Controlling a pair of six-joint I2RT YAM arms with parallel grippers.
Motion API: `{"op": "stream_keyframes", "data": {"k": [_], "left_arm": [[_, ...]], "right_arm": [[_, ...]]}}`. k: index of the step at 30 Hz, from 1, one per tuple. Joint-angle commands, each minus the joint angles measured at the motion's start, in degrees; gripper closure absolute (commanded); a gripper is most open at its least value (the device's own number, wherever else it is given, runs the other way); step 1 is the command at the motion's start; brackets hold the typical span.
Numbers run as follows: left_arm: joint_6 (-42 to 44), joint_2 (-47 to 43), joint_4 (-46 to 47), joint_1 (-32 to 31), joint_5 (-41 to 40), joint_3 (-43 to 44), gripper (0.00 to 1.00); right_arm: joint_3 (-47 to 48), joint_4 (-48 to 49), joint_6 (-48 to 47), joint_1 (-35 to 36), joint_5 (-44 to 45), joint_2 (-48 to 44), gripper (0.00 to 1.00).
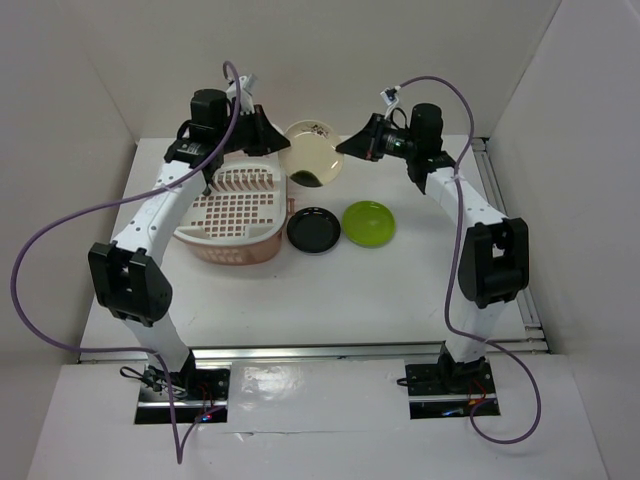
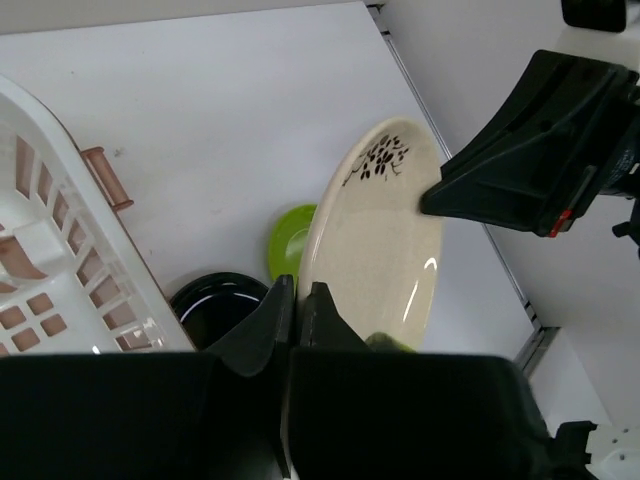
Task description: Load the plates into the dish rack
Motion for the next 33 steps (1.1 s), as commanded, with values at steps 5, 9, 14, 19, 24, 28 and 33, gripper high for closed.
{"op": "stream_keyframes", "data": {"k": [5,9,14,19,24,28,33], "left_arm": [[-1.0,1.4,1.6,-0.1,-0.5,1.2,1.00],[1.5,0.3,-2.8,-0.1,-10.5,5.8,1.00],[5.9,0.3,-8.6,-0.1,-31.7,15.1,1.00],[13.8,1.5,-8.3,-0.1,-48.6,17.4,1.00],[27.7,2.7,-1.0,-1.8,-61.3,11.5,1.00],[35.9,4.4,8.2,-2.5,-68.5,6.7,1.00],[40.9,6.3,13.1,-2.5,-72.3,3.9,1.00]], "right_arm": [[-0.9,6.5,1.5,0.3,-1.4,-4.6,0.50],[-2.6,3.6,0.4,0.3,3.1,-6.3,0.00],[-5.4,1.6,-0.7,-0.3,8.2,-7.7,0.00],[-8.7,1.1,0.0,-0.3,10.3,-8.8,0.00],[-9.4,0.4,-0.1,1.4,10.8,-9.3,0.00],[-8.9,0.4,-0.1,2.0,10.3,-7.7,0.00],[-8.9,3.0,2.3,2.5,8.8,-6.5,0.00]]}}
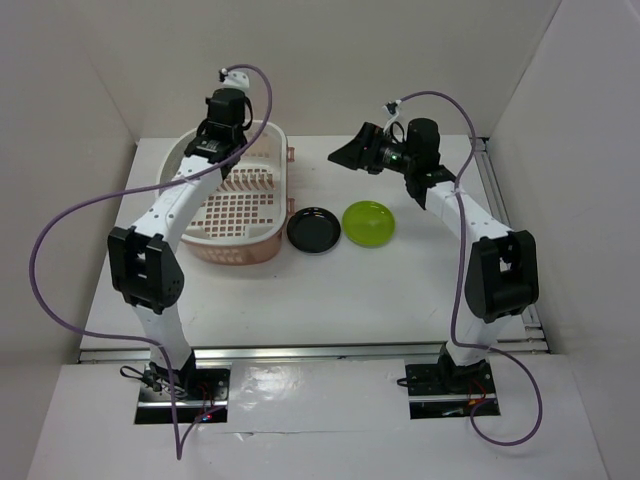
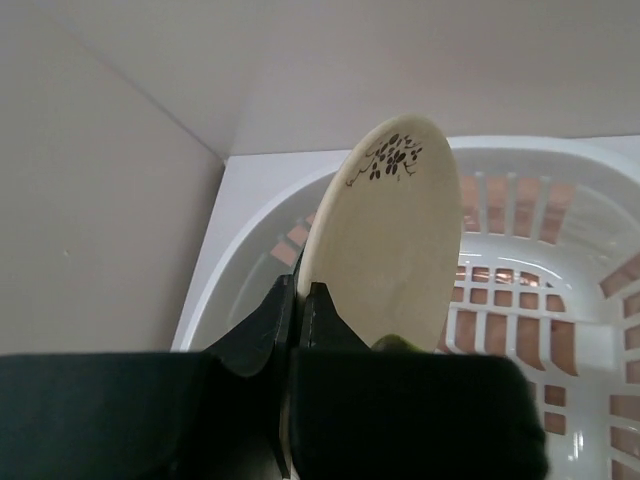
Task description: Load the plates into the dish rack
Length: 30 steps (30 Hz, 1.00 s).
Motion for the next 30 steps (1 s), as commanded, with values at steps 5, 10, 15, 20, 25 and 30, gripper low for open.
{"op": "stream_keyframes", "data": {"k": [5,10,15,20,25,30], "left_arm": [[10.3,0.6,14.0,0.0,-6.7,-5.0,1.00],[12.1,0.1,16.7,0.0,-6.4,-8.9,1.00],[14.3,1.3,21.5,0.0,-8.2,-11.9,1.00],[14.3,2.5,22.8,0.5,-8.7,-13.1,1.00],[13.0,3.0,22.8,1.1,-8.7,-13.1,1.00],[10.9,4.1,21.6,1.7,-9.3,-13.6,1.00]], "right_arm": [[-0.1,3.9,2.0,0.5,-1.4,1.4,0.00],[-0.1,5.0,2.5,0.5,-2.4,2.1,0.00],[0.4,5.0,3.0,0.5,-3.0,2.6,0.00],[-0.2,5.7,3.5,0.5,-3.5,2.6,0.00],[-0.7,6.2,3.5,0.5,-3.5,2.6,0.00],[-0.7,6.7,4.1,0.5,-4.0,2.6,0.00]]}}
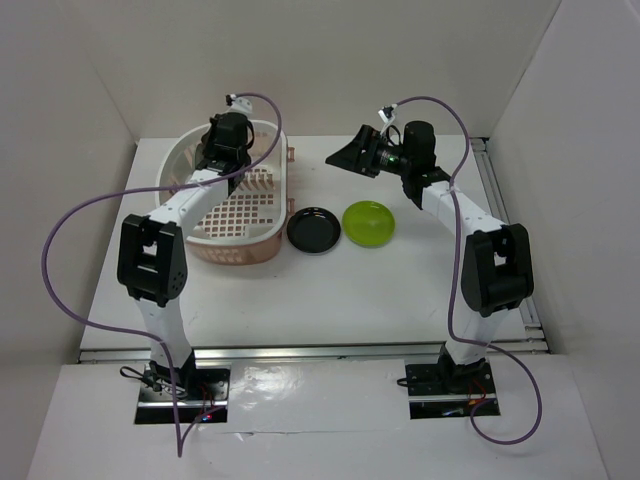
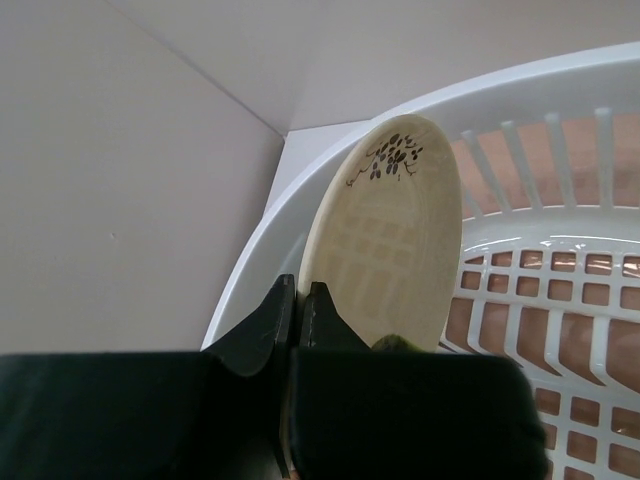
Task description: Load the plates into the dish rack
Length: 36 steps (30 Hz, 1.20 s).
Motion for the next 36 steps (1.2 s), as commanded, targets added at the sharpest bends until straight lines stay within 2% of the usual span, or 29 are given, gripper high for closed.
{"op": "stream_keyframes", "data": {"k": [1,8,32,36], "left_arm": [[-2.0,0.5,3.4,0.4,-1.7,-0.3,1.00],[-5.4,1.1,1.0,0.4,-1.0,-0.8,1.00],[-5.5,4.5,1.2,0.4,-3.6,-0.8,1.00],[-7.6,5.1,-0.6,0.4,-3.1,0.3,1.00]], "right_arm": [[-0.5,4.2,0.5,0.3,-1.1,-0.2,0.00],[-0.5,4.9,1.2,0.3,-1.6,-0.2,0.00],[-1.1,8.5,3.9,0.3,-3.2,1.4,0.00],[-1.1,9.0,3.9,0.3,-3.2,1.9,0.00]]}}
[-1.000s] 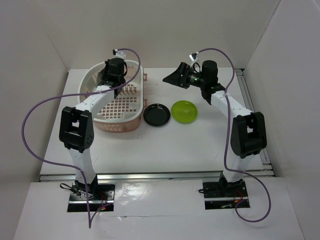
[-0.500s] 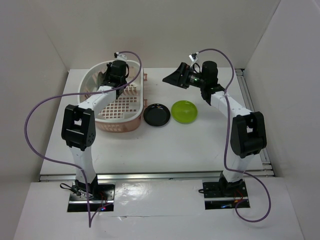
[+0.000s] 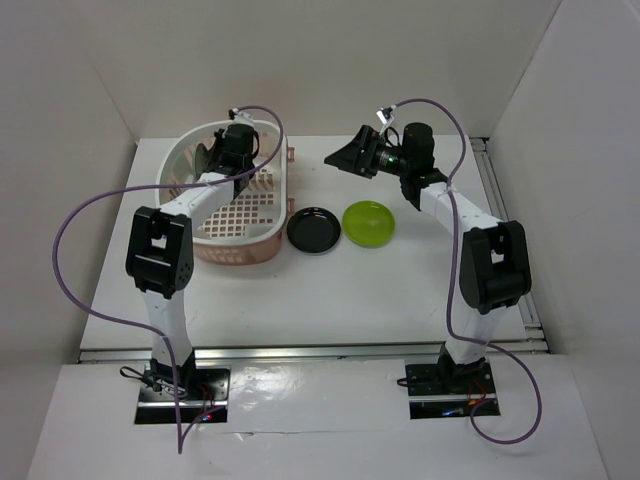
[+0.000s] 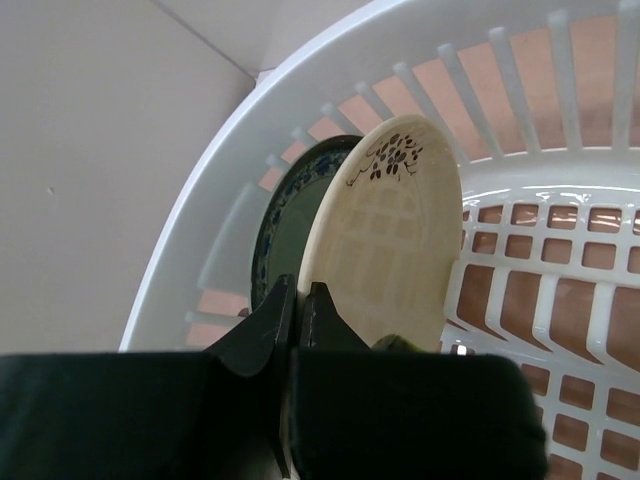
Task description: Load the plates into the dish rack
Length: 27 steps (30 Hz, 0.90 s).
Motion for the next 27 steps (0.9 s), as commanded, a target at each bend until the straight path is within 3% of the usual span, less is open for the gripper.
{"op": "stream_keyframes", "data": {"k": [1,7,16,24,27], "left_arm": [[-3.2,0.2,0.7,0.0,-0.4,1.3,1.00],[-6.7,1.2,-1.9,0.6,0.7,3.0,0.94],[-8.7,1.7,-4.0,1.1,1.3,3.5,0.94],[-9.2,1.7,-3.5,1.1,0.6,2.9,0.65],[-9.7,1.0,-4.7,1.1,2.9,3.5,0.63]], "right_arm": [[-0.2,4.6,0.4,0.3,-1.0,0.7,0.00],[-0.2,4.6,0.9,0.3,-1.0,0.7,0.00],[-0.2,4.6,0.9,0.3,-1.0,0.7,0.00],[-0.2,4.6,0.9,0.3,-1.5,0.2,0.00],[-0.8,4.6,0.9,0.3,-1.5,0.2,0.00]]}}
